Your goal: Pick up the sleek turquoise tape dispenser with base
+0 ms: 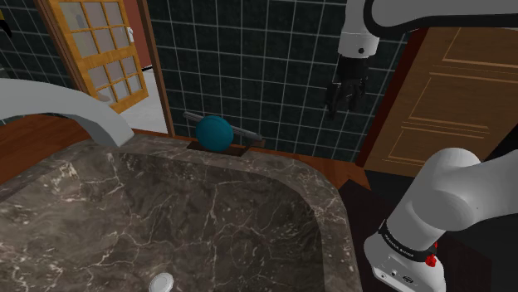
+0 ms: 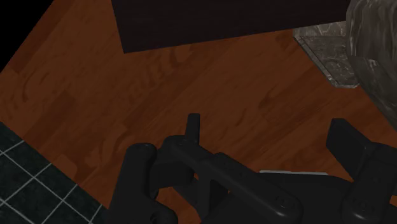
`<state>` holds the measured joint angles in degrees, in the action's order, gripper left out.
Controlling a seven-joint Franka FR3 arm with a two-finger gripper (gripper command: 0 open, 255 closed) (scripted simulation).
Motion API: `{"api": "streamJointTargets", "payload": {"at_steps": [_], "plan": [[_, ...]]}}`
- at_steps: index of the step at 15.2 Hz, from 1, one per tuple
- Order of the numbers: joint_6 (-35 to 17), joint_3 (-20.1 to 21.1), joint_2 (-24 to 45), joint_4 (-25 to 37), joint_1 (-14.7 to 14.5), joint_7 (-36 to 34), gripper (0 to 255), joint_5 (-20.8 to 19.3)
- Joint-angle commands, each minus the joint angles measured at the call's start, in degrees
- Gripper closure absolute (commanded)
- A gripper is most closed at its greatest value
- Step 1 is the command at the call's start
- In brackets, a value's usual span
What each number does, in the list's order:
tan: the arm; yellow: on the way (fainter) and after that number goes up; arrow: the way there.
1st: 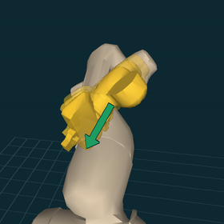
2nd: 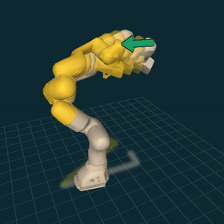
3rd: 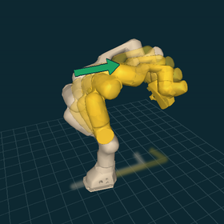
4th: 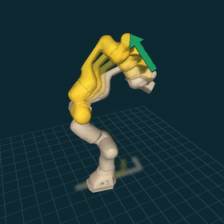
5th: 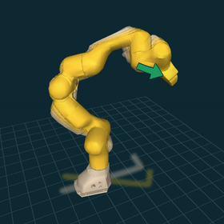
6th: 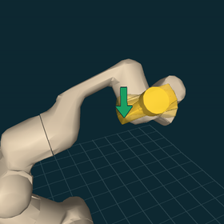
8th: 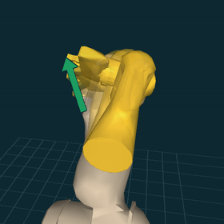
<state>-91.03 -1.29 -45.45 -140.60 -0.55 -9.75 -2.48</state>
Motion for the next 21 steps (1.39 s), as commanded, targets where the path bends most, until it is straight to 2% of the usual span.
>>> {"api": "streamJointTargets", "payload": {"at_steps": [1,11,21], "plan": [[0.0,0.0,0.0,0.0,0.0,0.0,0,0.0],[-9.9,4.1,14.1,8.7,-7.9,5.7,0,4.5],[-16.0,9.0,26.5,19.9,-14.4,11.6,0,7.2]]}}
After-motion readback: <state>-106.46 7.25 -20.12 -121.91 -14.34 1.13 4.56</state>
